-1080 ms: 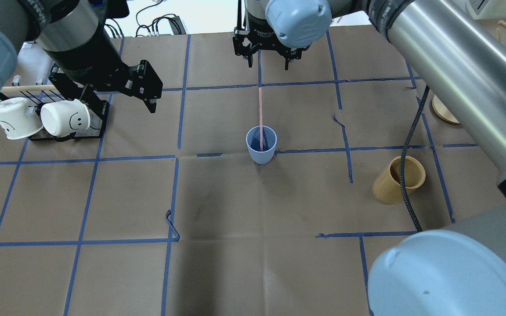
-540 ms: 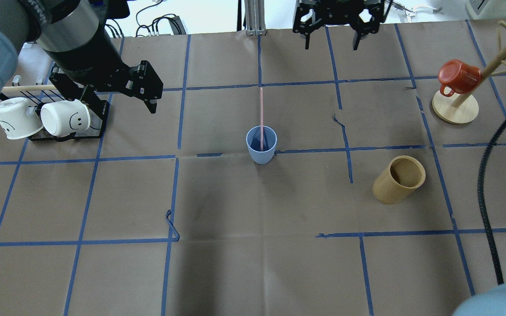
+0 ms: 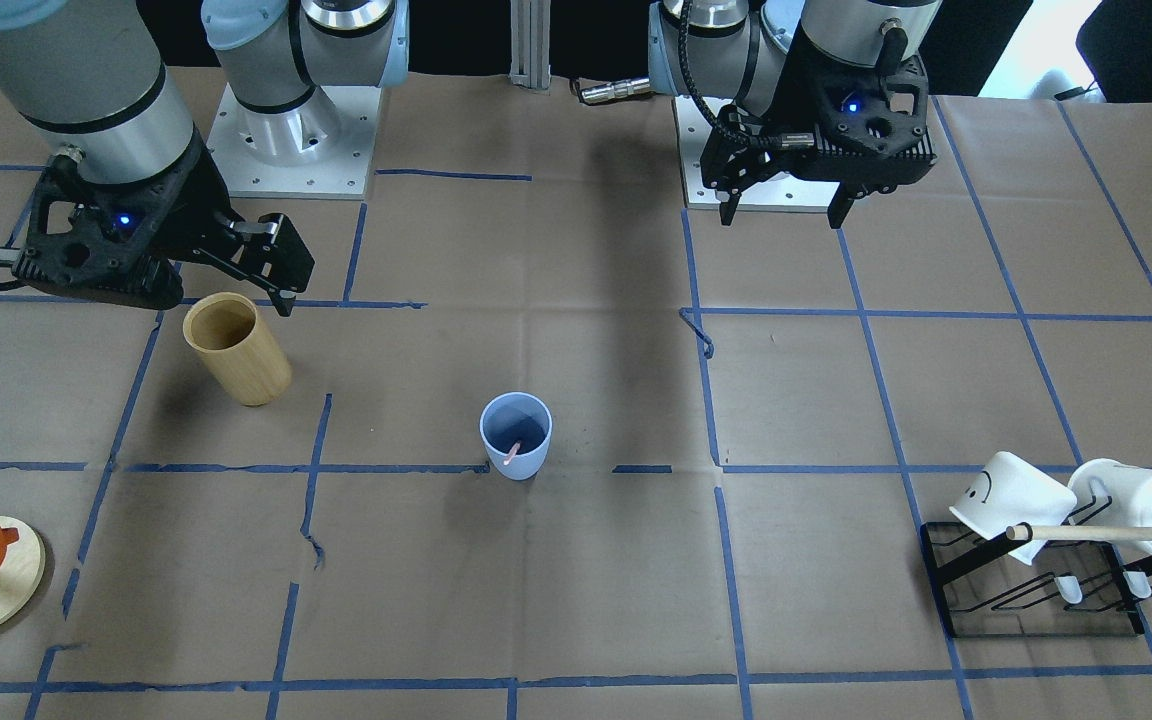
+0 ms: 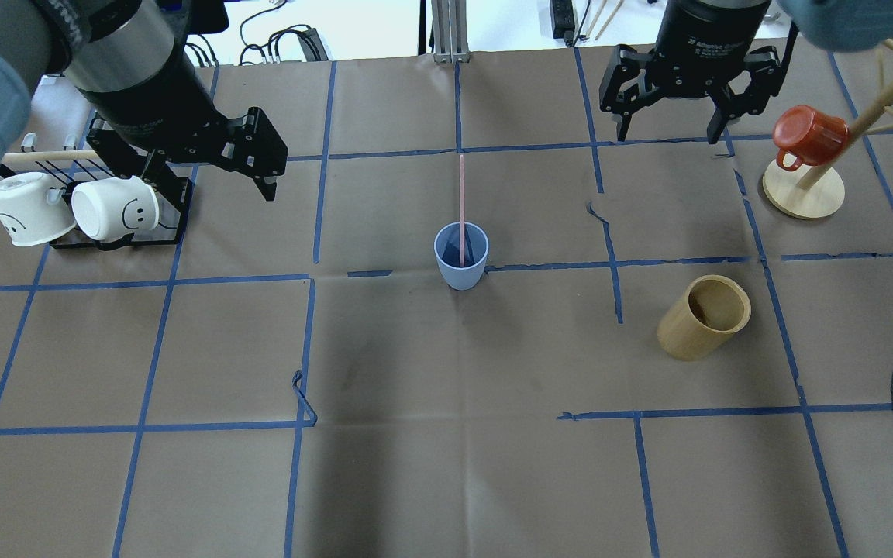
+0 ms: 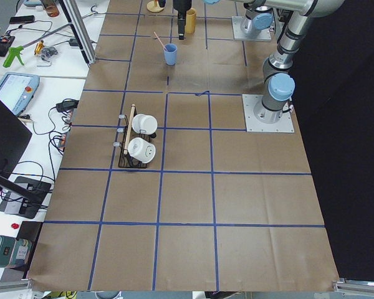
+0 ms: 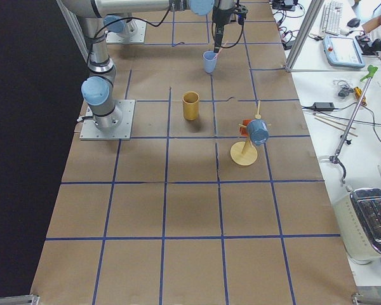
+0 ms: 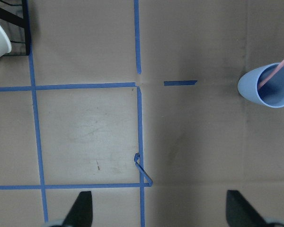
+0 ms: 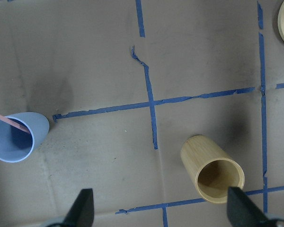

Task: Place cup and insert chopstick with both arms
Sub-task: 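Open the right gripper and raise it away from the chopstick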

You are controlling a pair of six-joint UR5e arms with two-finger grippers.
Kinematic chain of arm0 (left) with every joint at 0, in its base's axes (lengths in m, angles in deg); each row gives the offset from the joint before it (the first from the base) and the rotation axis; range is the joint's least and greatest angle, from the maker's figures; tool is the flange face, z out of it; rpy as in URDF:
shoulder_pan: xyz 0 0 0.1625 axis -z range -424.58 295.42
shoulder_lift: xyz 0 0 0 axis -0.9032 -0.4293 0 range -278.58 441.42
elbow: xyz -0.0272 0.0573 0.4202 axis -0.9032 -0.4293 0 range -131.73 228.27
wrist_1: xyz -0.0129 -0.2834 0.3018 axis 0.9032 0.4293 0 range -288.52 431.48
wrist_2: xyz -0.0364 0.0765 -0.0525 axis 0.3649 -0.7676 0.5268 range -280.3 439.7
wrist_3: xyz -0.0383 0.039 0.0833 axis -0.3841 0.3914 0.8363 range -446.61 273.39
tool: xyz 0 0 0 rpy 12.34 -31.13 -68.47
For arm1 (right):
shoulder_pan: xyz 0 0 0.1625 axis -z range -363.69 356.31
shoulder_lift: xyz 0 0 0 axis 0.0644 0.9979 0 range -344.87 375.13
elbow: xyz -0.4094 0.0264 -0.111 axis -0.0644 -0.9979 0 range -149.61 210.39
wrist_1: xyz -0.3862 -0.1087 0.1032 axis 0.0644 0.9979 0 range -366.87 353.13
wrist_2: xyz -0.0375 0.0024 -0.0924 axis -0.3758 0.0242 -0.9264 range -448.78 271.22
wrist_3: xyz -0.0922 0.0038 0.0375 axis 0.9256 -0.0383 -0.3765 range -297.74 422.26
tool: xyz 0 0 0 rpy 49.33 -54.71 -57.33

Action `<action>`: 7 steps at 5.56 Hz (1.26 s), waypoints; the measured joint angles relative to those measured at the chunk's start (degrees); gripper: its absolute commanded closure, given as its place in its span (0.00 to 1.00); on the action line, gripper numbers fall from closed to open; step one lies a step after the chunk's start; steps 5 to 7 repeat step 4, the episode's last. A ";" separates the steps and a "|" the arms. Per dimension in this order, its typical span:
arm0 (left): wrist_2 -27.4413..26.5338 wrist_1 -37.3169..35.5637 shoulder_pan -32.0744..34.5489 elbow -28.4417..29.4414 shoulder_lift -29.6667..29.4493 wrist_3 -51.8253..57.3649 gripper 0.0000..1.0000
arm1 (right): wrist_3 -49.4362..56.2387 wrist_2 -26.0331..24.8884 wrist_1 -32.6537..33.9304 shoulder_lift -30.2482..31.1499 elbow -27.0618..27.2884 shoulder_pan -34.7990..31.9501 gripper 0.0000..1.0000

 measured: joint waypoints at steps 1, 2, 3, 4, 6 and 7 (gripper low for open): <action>0.00 0.03 0.00 0.00 0.00 0.00 0.01 | 0.03 -0.01 1.49 0.80 1.36 0.54 0.00; 0.00 0.07 0.03 0.00 0.00 0.00 0.01 | 0.01 0.23 1.81 1.04 1.52 1.11 0.00; 0.00 0.08 0.07 -0.04 0.00 0.00 0.01 | -0.04 0.57 1.80 1.12 1.44 1.35 0.00; 0.00 0.09 0.08 -0.07 0.03 0.00 0.01 | -0.05 0.68 1.62 1.13 1.12 1.25 0.00; 0.00 0.09 0.08 -0.07 0.03 0.00 0.01 | -0.05 0.68 1.62 1.13 1.12 1.25 0.00; 0.00 0.09 0.08 -0.07 0.03 0.00 0.01 | -0.05 0.68 1.62 1.13 1.12 1.25 0.00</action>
